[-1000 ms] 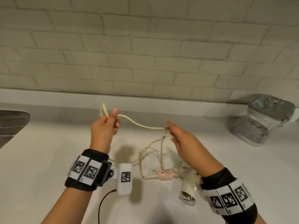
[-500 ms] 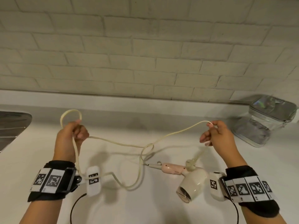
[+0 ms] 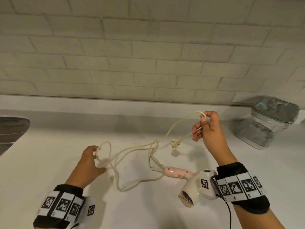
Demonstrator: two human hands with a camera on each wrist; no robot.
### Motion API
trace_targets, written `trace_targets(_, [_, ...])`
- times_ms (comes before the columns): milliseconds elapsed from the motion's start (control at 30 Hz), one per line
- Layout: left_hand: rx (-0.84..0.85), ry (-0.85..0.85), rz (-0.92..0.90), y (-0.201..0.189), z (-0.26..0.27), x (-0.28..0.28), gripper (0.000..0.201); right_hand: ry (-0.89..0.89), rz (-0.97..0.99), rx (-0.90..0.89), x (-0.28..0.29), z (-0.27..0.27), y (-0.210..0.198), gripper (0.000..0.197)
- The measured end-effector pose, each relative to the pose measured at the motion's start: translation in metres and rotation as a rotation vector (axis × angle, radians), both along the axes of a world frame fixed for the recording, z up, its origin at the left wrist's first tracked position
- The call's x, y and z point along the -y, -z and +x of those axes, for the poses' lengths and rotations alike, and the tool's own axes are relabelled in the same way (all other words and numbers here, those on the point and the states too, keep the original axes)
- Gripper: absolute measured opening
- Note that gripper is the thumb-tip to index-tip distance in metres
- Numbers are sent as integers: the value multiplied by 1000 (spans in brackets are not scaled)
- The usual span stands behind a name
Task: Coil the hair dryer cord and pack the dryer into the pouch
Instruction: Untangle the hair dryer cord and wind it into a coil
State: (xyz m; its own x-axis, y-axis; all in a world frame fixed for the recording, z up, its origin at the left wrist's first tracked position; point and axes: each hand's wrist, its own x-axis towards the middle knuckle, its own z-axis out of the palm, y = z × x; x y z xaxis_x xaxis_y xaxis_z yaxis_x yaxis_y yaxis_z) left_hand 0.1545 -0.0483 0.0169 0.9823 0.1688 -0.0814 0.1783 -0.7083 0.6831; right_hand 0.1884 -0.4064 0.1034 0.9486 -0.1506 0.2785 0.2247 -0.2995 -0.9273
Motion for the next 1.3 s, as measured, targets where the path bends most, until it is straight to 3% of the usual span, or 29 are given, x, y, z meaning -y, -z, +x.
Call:
trace_targets(67, [43, -141, 97, -1, 3, 2, 105, -17, -2, 10, -4, -2, 4, 27])
trace_targets(100, [104, -170, 117, -5, 5, 7, 108, -28, 3, 13, -6, -3, 5, 26])
trace_targets(200, [225, -26, 67, -12, 18, 38, 66, -55, 15, 25, -12, -8, 5, 23])
trace_targets(267, [128, 101, -26, -9, 33, 68, 36, -66, 21, 28, -15, -11, 3, 22])
trace_targets(333, [-49, 183, -131, 2, 49, 97, 24, -72, 17, 32, -17, -15, 2, 20])
trace_targets(400, [-190, 237, -140, 19, 65, 123, 28, -73, 12, 38, -17, -19, 0, 20])
trace_targets(500, [-240, 215, -210, 36, 80, 144, 23, -64, 31, 33, -17, -25, 1, 19])
trace_targets(533, [-237, 219, -273, 39, 83, 147, 17, -57, 46, 30, -17, -27, 2, 18])
trace_targets(667, [-185, 198, -547, 23, 78, 151, 29, -19, 75, -19, -13, -31, 10, 14])
trace_targets(833, [-13, 293, -803, -12, 42, 150, 34, -46, -116, -22, -18, -30, 25, 20])
trace_targets(933, [117, 371, -804, -26, 28, 159, 32, -62, -331, -13, -31, -28, 23, 20])
trace_targets(1033, [183, 339, -832, -34, 20, 165, 31, -87, -629, -84, -44, -25, 14, 22])
trace_targets(1167, [208, 297, -805, -39, 20, 166, 27, -183, -808, -151, -51, -21, 8, 33])
trace_targets(1233, [200, 286, -777, -40, 21, 164, 36, -283, -772, -185, -54, -25, 6, 41])
trace_targets(1300, [188, 296, -720, -43, 19, 163, 47, -315, -503, -230, -58, -29, 4, 35])
